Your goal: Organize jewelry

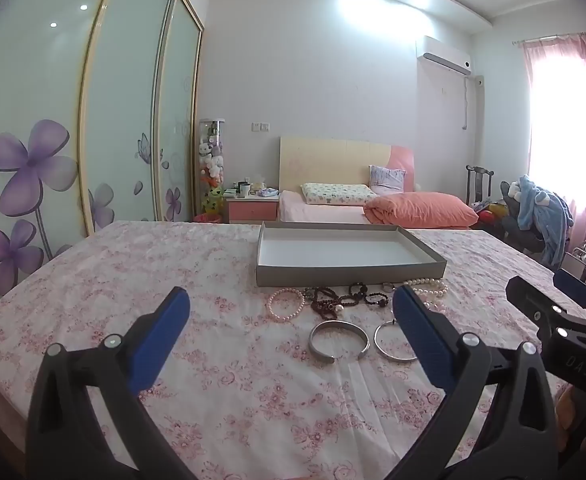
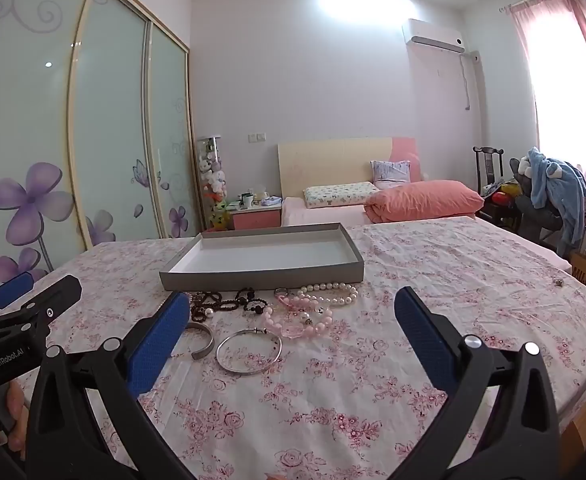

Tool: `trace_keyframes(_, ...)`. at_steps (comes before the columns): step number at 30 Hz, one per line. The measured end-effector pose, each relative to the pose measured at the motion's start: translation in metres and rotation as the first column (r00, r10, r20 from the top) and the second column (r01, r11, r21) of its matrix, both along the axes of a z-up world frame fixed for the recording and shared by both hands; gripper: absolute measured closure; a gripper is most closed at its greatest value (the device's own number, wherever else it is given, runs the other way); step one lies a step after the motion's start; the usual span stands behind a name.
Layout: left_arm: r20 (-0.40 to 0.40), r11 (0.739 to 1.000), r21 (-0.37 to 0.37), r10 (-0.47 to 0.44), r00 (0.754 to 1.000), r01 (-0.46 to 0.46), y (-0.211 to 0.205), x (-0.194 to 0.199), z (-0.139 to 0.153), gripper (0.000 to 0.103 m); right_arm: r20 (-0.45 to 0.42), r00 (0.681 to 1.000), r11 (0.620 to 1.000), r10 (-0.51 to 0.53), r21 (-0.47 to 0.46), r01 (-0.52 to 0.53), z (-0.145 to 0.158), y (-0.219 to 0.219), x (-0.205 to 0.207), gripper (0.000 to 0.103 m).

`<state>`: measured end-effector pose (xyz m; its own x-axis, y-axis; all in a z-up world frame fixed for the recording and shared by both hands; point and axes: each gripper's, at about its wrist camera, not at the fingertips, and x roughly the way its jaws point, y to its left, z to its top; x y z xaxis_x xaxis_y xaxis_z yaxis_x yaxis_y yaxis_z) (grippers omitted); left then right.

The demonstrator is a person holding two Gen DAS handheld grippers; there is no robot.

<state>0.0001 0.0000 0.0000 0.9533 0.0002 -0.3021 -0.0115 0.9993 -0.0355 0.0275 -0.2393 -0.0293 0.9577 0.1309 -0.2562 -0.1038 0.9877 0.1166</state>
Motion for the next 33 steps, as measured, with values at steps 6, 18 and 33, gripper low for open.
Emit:
trace_keyframes(6, -0.004, 1.0, 0.0, 0.0, 1.0, 0.0, 0.0, 0.0002, 0.0, 0.004, -0.002, 1.0, 1.0, 0.001, 0.002, -0.001, -0.0005, 0.0001, 0.0005, 0.002)
trace_keyframes(18, -0.008, 1.0, -0.001, 0.001, 1.0, -0.001, -0.0001, 0.0003, -0.0001, 0.004, -0.006, 1.0, 1.0, -0.001, 0.004, 0.001, -0.0007, 0.0, 0.0007, 0.002)
trace_keyframes(33, -0.012, 1.0, -0.004, -0.002, 1.0, 0.002, -0.0001, 0.0002, -0.0001, 0.004, -0.011, 1.0, 1.0, 0.001, 0.008, -0.001, -0.0017, 0.0002, 0.0014, 0.002)
